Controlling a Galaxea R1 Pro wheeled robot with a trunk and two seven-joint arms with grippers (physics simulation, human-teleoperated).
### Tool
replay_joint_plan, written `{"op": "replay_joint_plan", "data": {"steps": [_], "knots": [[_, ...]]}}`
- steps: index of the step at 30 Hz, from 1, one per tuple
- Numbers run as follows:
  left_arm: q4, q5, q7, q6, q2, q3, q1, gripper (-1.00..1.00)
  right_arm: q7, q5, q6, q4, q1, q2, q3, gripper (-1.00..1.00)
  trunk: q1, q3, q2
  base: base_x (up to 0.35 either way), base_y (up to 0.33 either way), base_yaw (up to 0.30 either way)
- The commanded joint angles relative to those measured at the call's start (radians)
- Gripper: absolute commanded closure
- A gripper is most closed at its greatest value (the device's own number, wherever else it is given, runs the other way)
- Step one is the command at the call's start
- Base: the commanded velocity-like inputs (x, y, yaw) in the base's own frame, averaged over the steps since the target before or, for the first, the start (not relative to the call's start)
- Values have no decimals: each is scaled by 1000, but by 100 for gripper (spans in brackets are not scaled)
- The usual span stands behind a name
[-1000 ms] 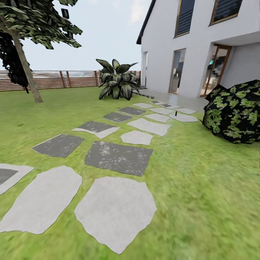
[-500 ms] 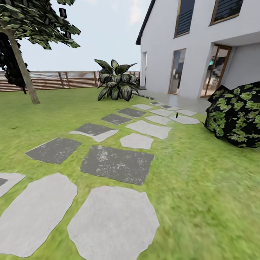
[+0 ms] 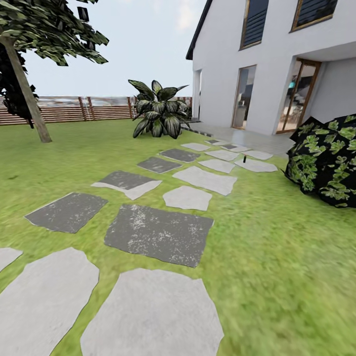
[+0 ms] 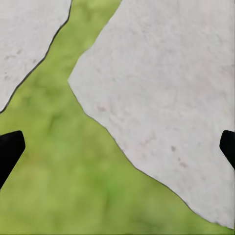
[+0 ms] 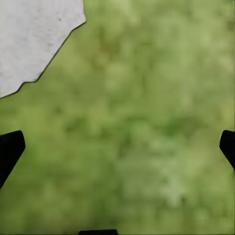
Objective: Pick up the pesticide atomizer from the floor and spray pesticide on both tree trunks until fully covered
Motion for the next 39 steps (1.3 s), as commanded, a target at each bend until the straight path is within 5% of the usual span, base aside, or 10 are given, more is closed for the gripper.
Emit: {"op": "replay_joint_plan", "data": {"steps": [1,39], "knots": [[1,5,0,-3,0,-1,0,-100,0,1,-3,1,0,0,-1,-100,0,-1,0,339,0,0],[1,5,0,-2,0,-1,0,-100,1,-1,-2,-1,0,5,1,-100,0,-1,0,339,0,0]]}}
